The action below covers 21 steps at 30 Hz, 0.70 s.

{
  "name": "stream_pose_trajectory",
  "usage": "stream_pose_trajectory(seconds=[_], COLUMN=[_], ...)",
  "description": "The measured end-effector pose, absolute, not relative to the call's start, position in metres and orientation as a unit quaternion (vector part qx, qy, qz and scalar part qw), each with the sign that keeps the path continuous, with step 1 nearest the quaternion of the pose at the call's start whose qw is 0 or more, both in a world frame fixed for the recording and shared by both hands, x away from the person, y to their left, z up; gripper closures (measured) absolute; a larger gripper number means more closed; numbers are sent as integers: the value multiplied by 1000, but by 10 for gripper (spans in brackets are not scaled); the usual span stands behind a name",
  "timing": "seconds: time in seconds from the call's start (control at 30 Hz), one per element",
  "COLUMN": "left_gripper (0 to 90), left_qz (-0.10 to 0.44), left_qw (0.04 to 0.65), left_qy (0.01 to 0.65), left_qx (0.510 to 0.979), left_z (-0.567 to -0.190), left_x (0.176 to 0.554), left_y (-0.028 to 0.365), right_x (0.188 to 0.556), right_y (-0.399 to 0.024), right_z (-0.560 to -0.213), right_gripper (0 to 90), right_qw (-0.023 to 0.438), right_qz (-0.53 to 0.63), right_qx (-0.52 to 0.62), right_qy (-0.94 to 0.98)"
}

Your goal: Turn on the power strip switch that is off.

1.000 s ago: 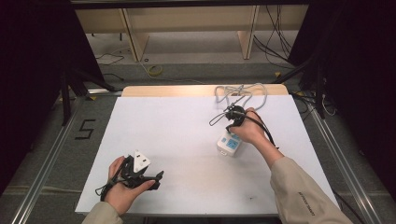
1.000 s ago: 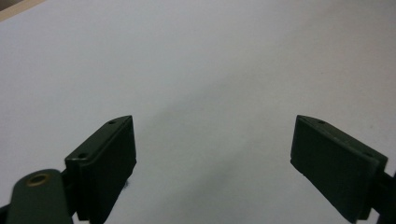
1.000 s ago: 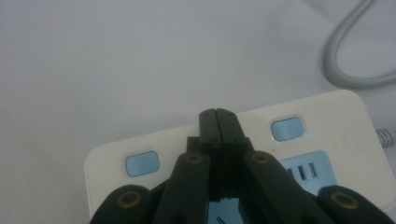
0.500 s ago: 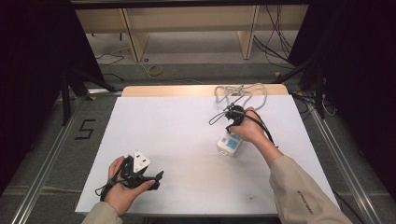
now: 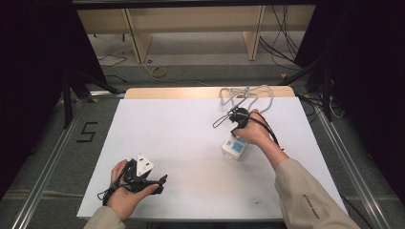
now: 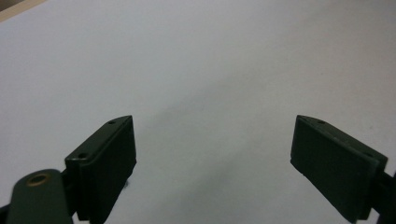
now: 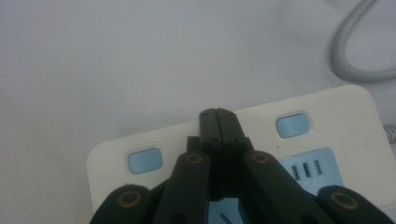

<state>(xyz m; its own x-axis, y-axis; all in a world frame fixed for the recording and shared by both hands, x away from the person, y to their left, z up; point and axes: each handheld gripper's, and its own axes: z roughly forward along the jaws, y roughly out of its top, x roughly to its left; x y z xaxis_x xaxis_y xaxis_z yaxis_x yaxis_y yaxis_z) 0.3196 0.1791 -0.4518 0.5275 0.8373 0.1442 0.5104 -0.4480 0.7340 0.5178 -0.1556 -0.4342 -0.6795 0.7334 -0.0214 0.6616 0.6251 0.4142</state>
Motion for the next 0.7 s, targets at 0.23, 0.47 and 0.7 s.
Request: stream_pose_trajectory(seconds=[0.23,0.47,0.7], left_gripper=[138,138,139], left_qz=[254,253,251], left_qw=[323,323,323], left_qy=[415,414,413], left_qx=[812,812,813], left_z=[-452,-452,-452], left_x=[319,319,320], left_y=[179,179,179], right_x=[518,518,520], right_y=[-156,-154,-154], right_z=[-435,-435,-435], right_gripper=[900,900,900], right_qw=[92,95,90], right_qz=[193,187,184], right_qx=[390,391,390], right_qy=[896,896,898])
